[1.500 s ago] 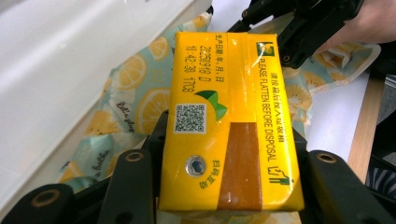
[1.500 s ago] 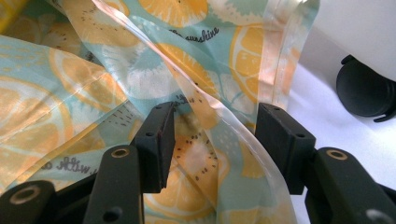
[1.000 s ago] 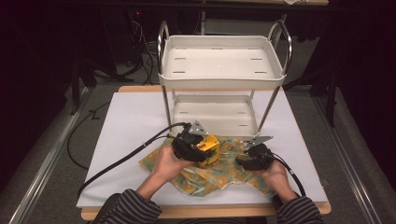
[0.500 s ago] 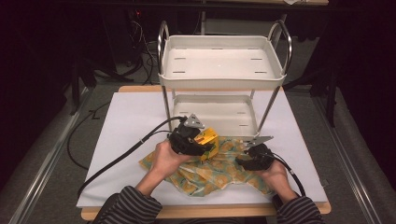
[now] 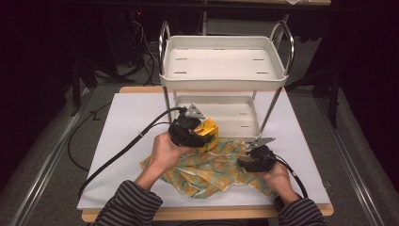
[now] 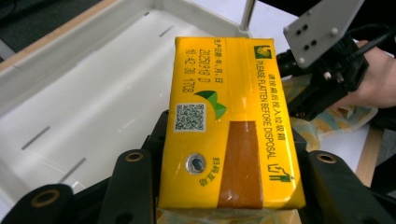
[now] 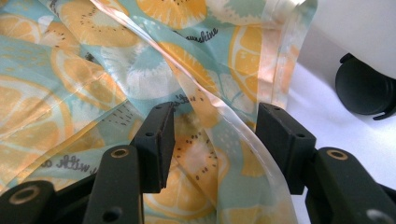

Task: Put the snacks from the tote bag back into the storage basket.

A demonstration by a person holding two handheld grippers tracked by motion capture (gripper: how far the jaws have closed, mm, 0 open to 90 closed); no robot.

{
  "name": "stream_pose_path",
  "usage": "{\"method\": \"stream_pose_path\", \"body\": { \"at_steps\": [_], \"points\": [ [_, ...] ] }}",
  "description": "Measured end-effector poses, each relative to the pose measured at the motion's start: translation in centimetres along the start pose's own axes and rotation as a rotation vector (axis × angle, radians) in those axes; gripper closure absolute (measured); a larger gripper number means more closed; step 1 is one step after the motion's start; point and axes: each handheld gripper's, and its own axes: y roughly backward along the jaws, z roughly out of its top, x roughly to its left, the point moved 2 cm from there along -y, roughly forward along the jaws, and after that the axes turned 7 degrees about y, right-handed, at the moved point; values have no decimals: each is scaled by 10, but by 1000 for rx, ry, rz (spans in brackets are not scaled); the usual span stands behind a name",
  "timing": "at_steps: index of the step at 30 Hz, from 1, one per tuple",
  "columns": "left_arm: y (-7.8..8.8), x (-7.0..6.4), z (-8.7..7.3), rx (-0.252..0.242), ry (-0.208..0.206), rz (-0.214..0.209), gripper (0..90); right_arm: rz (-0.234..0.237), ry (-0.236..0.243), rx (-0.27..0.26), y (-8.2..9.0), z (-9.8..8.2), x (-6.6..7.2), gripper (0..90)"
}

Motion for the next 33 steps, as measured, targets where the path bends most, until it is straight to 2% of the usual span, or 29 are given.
{"method": "stream_pose_path", "body": {
  "at_steps": [3, 4, 5, 6, 11, 12, 13, 15, 17, 19, 21, 23, 24, 29, 33],
  "points": [
    [-6, 4, 2, -9, 5, -4, 543, 4, 1, -1, 0, 0, -1, 485],
    [-9, 7, 1, -19, -7, 6, 543, 5, 1, 0, 0, 0, -1, 485],
    [-13, 9, 0, -26, -20, 40, 543, 8, 0, 0, 0, 0, -1, 484],
    [-17, 10, -1, -44, -9, 47, 543, 7, 1, 0, 0, 0, -1, 485],
    [-24, 10, 0, -72, 31, 15, 543, 8, 2, -2, 0, 0, -1, 485],
    [-26, 10, 0, -60, 37, 10, 543, 6, 0, -3, 0, -1, -1, 484],
    [-27, 11, 0, -39, 27, 12, 544, 0, -2, 0, 0, 0, 0, 484],
    [-29, 12, 0, -37, 14, 21, 543, 1, 1, -1, 0, 0, 0, 484],
    [-31, 13, 1, -56, 30, 29, 543, 5, 1, -1, 0, 0, -1, 484],
    [-32, 16, 4, -44, 17, 38, 544, 4, 2, -1, 0, 0, -1, 484],
    [-35, 21, 8, -79, 18, 50, 543, 5, 4, 0, 0, 0, -1, 484],
    [-37, 23, 9, -94, 24, 74, 544, 7, 0, 0, 0, 0, -1, 484],
    [-38, 25, 9, -64, 14, 108, 543, 6, 1, 0, 0, 0, -1, 483],
    [-42, 28, 13, -94, 27, 120, 543, 3, 4, 0, 0, 0, 0, 483],
    [-47, 32, 15, -99, 29, 133, 542, 4, 0, 0, 0, 0, 0, 483]
  ]
}}
